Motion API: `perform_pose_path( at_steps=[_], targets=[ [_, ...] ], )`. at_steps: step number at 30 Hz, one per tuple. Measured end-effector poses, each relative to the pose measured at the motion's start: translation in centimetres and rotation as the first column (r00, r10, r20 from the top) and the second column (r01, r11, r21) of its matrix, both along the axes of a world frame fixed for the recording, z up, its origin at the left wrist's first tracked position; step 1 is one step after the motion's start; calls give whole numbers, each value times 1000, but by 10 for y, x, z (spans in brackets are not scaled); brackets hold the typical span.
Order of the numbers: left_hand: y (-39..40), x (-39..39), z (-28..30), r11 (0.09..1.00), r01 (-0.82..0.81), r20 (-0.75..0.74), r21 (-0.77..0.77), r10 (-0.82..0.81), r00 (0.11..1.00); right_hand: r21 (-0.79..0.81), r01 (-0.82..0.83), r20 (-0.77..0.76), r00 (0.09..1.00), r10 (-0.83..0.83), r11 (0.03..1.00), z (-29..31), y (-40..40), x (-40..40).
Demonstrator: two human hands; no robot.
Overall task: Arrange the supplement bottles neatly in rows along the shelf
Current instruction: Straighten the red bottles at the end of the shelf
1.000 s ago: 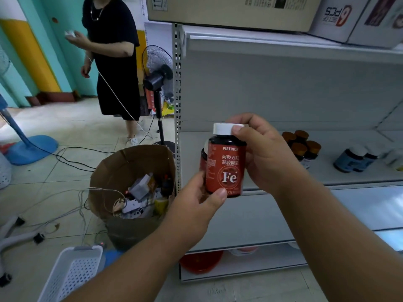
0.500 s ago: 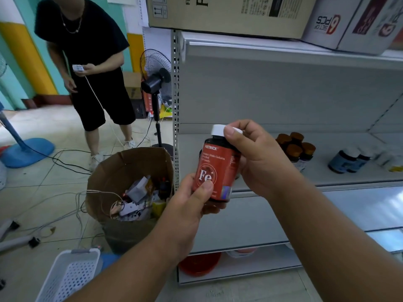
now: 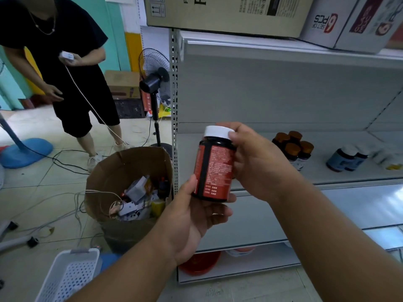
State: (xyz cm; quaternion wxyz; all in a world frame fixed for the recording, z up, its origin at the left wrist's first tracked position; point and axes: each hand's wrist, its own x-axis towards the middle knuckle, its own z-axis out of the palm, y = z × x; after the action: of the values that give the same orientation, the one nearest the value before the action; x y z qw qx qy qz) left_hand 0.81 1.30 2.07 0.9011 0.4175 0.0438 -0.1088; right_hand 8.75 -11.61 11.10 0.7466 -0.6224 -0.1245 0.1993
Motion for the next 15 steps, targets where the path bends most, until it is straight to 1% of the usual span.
perform_pose_path(
  at_steps=[2, 3, 6, 7, 9, 11, 15],
  targets=[
    [-1, 0, 0, 998, -27, -13, 50, 27, 1000, 0, 8, 8, 1000, -8, 1000, -2, -1, 1],
    [-2, 1, -1, 994, -48, -7, 101, 49, 999, -14, 36, 28, 999, -36, 999, -2, -1, 1],
    [-1, 2, -2, 944, -115, 73, 310, 97, 993, -73, 121, 99, 989, -114, 990, -4, -1, 0],
    [0, 2, -3, 934, -117, 95, 338, 90, 991, -82, 133, 102, 987, -125, 988, -4, 0, -1],
    [0, 2, -3, 948, -77, 106, 308, 47, 993, -97, 141, 97, 987, -132, 985, -4, 0, -3],
    [1, 2, -1, 972, -46, 69, 231, 31, 997, -107, 145, 93, 986, -135, 984, -4, -1, -5],
    [1, 3, -1, 984, -26, 11, 179, 24, 1000, -103, 154, 111, 984, -143, 983, -5, -3, -3]
  ],
)
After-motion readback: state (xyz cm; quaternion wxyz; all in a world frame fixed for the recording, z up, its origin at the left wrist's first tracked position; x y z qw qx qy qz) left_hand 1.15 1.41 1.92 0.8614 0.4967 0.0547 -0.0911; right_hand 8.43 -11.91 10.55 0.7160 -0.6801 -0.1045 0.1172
